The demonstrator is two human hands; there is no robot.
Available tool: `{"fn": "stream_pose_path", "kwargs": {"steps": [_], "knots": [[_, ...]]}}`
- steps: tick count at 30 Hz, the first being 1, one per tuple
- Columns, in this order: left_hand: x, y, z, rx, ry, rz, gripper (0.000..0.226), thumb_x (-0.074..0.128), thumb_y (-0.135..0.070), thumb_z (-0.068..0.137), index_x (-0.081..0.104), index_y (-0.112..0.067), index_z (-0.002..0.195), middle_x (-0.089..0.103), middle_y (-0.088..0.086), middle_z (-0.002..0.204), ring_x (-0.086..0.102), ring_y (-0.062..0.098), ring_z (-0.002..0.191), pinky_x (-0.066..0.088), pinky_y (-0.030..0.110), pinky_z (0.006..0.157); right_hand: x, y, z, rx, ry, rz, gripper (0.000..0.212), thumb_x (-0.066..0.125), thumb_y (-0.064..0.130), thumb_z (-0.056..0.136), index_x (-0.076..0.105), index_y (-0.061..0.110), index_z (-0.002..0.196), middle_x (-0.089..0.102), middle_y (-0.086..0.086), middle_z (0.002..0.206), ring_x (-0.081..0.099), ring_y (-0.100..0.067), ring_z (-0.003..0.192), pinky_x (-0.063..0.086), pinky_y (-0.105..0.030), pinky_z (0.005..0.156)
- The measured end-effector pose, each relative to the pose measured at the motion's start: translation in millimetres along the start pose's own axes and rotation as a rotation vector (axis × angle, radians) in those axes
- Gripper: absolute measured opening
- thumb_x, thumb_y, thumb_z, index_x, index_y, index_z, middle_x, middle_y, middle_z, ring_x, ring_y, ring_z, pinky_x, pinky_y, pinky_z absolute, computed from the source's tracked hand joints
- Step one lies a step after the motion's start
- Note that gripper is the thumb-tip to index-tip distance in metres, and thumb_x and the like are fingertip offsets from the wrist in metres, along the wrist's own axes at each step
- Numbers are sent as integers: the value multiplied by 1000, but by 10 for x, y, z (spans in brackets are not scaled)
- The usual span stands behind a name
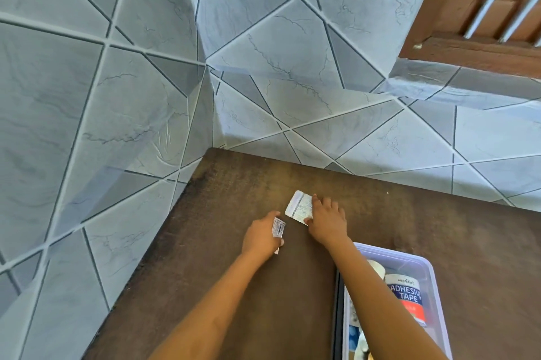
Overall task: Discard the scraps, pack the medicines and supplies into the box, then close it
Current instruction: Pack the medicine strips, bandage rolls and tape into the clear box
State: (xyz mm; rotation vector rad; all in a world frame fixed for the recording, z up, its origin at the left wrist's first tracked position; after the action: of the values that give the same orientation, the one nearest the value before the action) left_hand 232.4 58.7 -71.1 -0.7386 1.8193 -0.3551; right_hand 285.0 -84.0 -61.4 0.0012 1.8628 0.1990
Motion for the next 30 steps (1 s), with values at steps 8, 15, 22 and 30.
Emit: {"fn": "stream_pose_path", "kwargs": {"steps": [8,15,22,30], "knots": [[-244,-54,-245,22,-211,-242,46,50,-1,87,53,-21,128,65,10,121,62,27,107,49,31,89,-456,-45,-278,16,-209,450,22,53,20,89,64,8,105,67,-16,110,63,-31,99,50,-36,78],[-293,-449,-894,132,-274,-420,42,48,2,88,58,-16,124,61,-2,100,57,14,89,49,27,83,-809,-707,-1270,122,-355,899,15,61,14,87,65,1,94,70,-17,96,62,-21,81,54,-29,72],[201,-979,-1469,228,-153,-315,30,60,-3,83,57,-11,111,67,6,99,62,15,86,46,14,65,-379,-1300,-2294,244,-323,962,14,61,8,86,62,5,100,67,-20,90,59,-22,78,49,-32,72],[664,-1255,-1661,296,-36,59,27,58,1,80,65,-6,106,68,14,107,62,30,99,48,31,81,-86,-1366,-2635,173,-288,432,35,52,21,90,47,12,124,66,-14,110,64,-31,97,52,-37,76]]}}
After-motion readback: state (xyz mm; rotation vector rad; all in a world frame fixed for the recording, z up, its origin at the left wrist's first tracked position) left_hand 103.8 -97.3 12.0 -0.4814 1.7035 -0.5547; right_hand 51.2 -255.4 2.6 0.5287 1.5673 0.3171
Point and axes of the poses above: each hand's wrist, its own z-axis towards the middle knuckle, its own x-axis out of the palm, y = z × x, the point moved 5 cm from there along z, towards the middle knuckle
